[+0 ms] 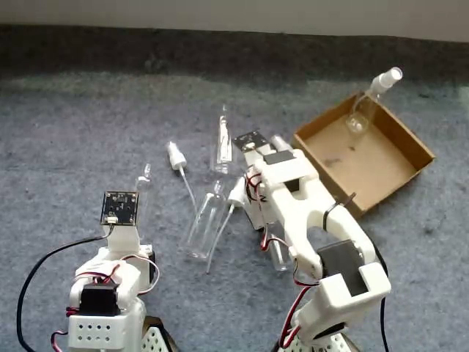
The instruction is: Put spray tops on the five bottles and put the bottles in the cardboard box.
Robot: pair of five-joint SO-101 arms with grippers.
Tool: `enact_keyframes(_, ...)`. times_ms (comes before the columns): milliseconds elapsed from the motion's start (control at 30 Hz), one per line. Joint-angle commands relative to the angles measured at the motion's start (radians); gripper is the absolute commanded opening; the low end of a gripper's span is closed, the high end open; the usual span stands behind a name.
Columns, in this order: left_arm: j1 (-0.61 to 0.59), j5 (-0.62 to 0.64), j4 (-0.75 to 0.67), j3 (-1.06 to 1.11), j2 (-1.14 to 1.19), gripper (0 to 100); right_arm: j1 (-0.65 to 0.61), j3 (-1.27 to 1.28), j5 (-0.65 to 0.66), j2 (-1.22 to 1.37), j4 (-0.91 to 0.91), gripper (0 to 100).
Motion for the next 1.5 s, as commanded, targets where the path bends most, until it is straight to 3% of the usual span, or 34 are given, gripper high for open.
enact_keyframes(0, -0.007, -0.002, -0.015, 0.022, -0.001, 0, -0.01, -0.051, 0.005, -0.018, -0.01, 20.7)
enact_keyframes(800, -0.007, -0.002, -0.015, 0.022, -0.001, 0, -0.008, -0.051, 0.006, -0.025, -0.004, 20.7)
enact_keyframes(1033, -0.007, -0.002, -0.015, 0.022, -0.001, 0, -0.008, 0.024, 0.006, -0.213, -0.013, 20.7)
enact_keyframes(1467, -0.007, -0.002, -0.015, 0.022, -0.001, 0, -0.008, 0.274, 0.003, -0.435, -0.206, 20.7)
